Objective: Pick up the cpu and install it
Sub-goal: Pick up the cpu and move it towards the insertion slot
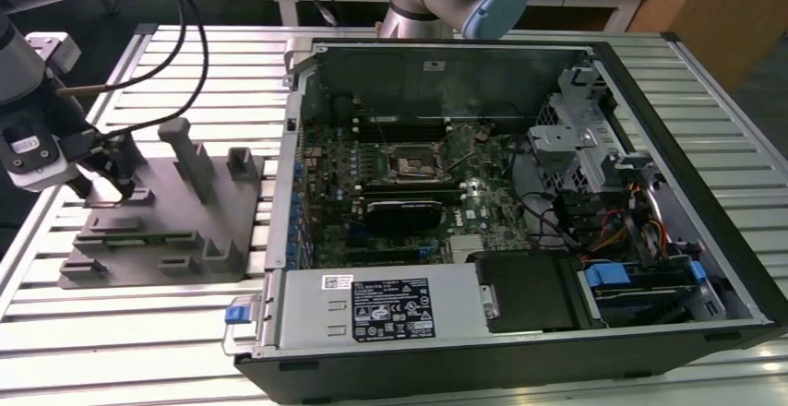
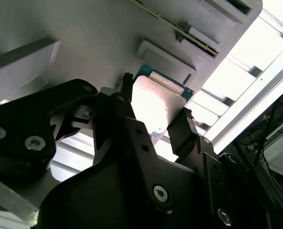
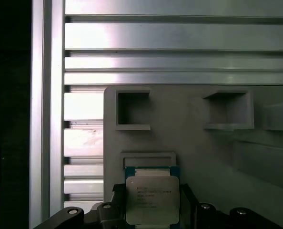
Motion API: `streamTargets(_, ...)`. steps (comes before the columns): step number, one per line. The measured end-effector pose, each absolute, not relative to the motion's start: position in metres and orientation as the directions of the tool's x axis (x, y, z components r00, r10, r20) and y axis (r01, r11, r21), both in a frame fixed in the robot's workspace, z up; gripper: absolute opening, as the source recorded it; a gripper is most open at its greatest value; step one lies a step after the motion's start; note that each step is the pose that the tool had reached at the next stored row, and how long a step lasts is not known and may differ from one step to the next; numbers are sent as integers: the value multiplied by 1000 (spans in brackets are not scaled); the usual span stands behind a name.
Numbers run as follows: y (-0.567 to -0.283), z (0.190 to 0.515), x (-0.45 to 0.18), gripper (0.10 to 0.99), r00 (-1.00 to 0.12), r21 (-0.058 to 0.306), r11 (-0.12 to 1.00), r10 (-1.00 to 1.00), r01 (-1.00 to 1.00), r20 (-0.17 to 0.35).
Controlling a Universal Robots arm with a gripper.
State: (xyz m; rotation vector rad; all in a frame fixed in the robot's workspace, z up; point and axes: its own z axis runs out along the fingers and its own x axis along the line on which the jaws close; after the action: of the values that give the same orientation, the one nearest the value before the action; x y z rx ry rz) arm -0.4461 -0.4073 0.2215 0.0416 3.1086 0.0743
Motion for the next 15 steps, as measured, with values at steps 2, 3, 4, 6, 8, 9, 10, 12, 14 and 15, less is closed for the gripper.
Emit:
streamTargets(2, -407, 225, -446, 541, -999, 48, 998, 27, 26, -31)
streamTargets(3, -407, 226, -446, 541, -999, 49, 998, 27, 26, -31)
streamTargets(4, -407, 228, -446, 541, -999, 49, 998, 27, 26, -31)
streamTargets(6, -407, 230, -446, 541, -999, 49, 998, 27, 26, -31)
streamTargets(8, -407, 233, -446, 541, -999, 49, 998, 27, 26, -31)
streamTargets(9, -407, 234, -446, 541, -999, 49, 998, 27, 26, -31)
streamTargets(10, -407, 236, -446, 541, -999, 49, 998, 27, 26, -31)
streamTargets(12, -407, 239, -446, 541, -999, 49, 998, 27, 26, -31)
streamTargets(14, -407, 242, -446, 541, -999, 49, 998, 28, 26, -31)
streamTargets(15, -407, 244, -446, 541, -999, 49, 998, 27, 26, -31)
